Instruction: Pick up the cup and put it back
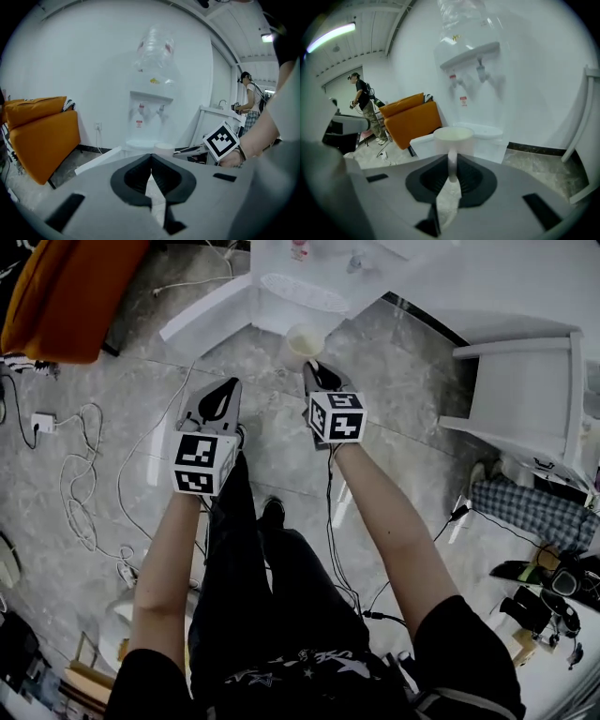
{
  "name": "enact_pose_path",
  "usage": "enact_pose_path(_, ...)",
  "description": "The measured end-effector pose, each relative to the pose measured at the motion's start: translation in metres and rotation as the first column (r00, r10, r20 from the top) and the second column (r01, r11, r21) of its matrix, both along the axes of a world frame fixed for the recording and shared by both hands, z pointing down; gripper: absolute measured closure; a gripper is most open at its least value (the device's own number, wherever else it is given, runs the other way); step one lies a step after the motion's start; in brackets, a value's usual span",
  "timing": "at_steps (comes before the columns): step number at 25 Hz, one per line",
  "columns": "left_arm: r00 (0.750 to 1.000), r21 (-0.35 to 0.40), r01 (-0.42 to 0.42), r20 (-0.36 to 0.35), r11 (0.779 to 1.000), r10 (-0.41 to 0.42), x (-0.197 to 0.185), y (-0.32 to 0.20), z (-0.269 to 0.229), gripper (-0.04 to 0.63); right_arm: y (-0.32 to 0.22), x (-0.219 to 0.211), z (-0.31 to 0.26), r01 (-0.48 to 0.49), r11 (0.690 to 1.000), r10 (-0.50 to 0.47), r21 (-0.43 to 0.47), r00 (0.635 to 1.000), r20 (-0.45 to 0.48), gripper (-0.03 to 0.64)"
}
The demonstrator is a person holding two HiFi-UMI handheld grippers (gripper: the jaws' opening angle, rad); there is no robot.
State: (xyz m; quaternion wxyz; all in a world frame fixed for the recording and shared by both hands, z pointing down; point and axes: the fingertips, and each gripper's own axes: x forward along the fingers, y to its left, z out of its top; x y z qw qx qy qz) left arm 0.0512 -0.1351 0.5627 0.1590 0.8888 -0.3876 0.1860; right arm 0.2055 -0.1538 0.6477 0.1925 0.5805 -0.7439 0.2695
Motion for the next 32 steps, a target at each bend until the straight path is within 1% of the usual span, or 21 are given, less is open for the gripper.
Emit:
enact_pose_path(3,1.0,0.002,-0.004,-0.005,1.0,0.004,0.003,0.038,-0.037,0.586,0.037,0.002,-0.046,-0.009,1.0,0.009,0.03,1.0,0.002,0.572)
enact_pose_path(6,1.0,-0.004,-0.004,-0.007,1.0,0.004,0.002,0.064,-0.061,0.586,0.065,0.001,-0.078,-0.027,0.999,0.026,0.044,1.0,0.018,0.572)
enact_pose_path(7,1.0,-0.012,0.003,-0.019,1.0,-0.003,0.001,0.071,-0.068,0.586,0.074,0.001,-0.086,-0.029,0.998,0.028,0.049,0.999,0.017,0.572)
enact_pose_path(9,0.997,-0.032,0.018,-0.07,0.999,-0.02,-0.003,0.086,-0.085,0.586,0.094,-0.001,-0.102,-0.038,0.998,0.037,0.054,0.999,0.013,0.572)
enact_pose_path(11,0.993,-0.046,0.015,-0.116,0.999,-0.02,-0.008,0.102,-0.101,0.586,0.116,-0.006,-0.115,-0.062,0.996,0.061,0.057,0.998,0.018,0.572)
enact_pose_path(13,0.992,-0.04,-0.01,-0.127,0.999,0.005,-0.012,0.115,-0.115,0.586,0.134,-0.012,-0.129,-0.091,0.994,0.09,0.065,0.996,0.026,0.572)
enact_pose_path(16,0.993,-0.021,-0.065,-0.105,0.998,0.063,-0.022,0.134,-0.128,0.586,0.16,-0.023,-0.152,-0.13,0.987,0.129,0.09,0.991,0.028,0.572)
enact_pose_path(20,0.994,-0.033,-0.098,-0.054,0.995,0.096,-0.05,0.166,-0.14,0.586,0.199,-0.045,-0.189,-0.144,0.979,0.148,0.146,0.989,-0.011,0.572)
enact_pose_path(23,0.989,-0.027,-0.14,-0.051,0.99,0.138,-0.07,0.201,-0.157,0.586,0.233,-0.062,-0.222,-0.164,0.969,0.17,0.182,0.985,-0.016,0.572)
enact_pose_path(25,0.983,-0.009,-0.18,-0.044,0.984,0.18,-0.085,0.227,-0.17,0.586,0.258,-0.073,-0.243,-0.188,0.961,0.194,0.203,0.981,-0.011,0.572)
enact_pose_path(28,0.976,0.018,-0.21,-0.06,0.978,0.211,-0.113,0.265,-0.193,0.587,0.294,-0.094,-0.275,-0.194,0.953,0.202,0.231,0.979,-0.011,0.572)
enact_pose_path(32,0.971,0.051,-0.214,-0.094,0.976,0.218,-0.147,0.305,-0.223,0.586,0.344,-0.122,-0.311,-0.185,0.943,0.2,0.276,0.979,-0.026,0.571)
